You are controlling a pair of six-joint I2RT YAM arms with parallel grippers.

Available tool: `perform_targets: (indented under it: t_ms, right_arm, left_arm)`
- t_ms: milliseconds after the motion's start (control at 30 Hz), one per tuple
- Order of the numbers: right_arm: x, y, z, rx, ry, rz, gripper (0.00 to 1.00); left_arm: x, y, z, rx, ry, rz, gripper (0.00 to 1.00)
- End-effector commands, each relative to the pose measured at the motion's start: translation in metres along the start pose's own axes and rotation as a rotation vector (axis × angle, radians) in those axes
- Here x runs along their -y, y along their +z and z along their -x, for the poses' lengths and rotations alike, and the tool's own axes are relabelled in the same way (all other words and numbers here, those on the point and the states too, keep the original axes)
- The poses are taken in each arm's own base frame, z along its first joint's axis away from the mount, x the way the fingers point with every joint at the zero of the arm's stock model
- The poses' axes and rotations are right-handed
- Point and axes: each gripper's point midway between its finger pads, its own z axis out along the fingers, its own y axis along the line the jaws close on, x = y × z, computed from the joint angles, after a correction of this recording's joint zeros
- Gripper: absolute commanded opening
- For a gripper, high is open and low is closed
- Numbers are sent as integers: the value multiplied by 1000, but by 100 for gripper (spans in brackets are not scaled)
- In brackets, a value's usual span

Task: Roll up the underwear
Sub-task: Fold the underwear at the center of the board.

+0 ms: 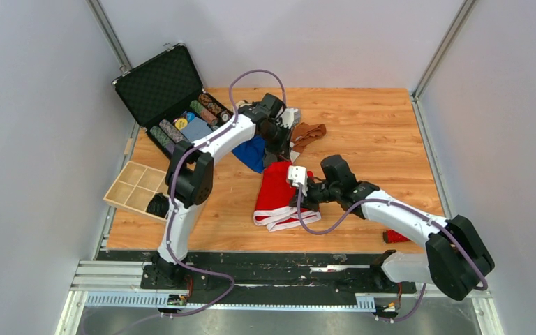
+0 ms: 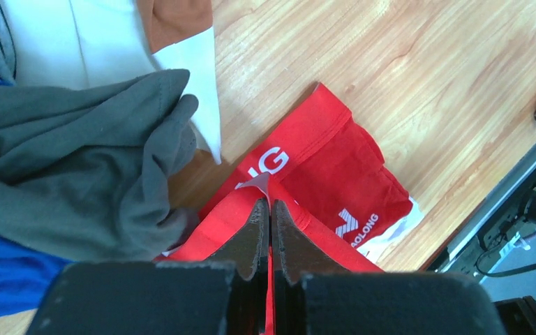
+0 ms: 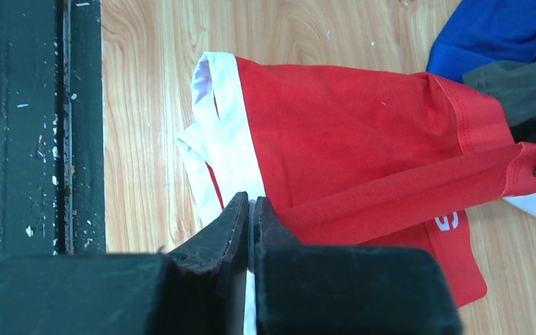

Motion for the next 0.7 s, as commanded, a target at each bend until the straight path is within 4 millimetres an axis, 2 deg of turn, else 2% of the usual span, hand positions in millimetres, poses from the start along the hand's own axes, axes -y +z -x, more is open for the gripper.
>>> perform_targets:
  t_ms: [0, 433, 667]
  right_arm:
    - [-4, -8, -2, 11, -13, 10, 0]
    - [-11, -23, -20, -24, -2, -8, 0]
    - [-2, -34, -14, -13, 25, -48, 0]
  left_arm:
    - [1, 3, 24, 67, 18, 30, 0]
    - [18, 22, 24, 61, 58, 27, 0]
    - [22, 18, 35, 92, 84, 40, 0]
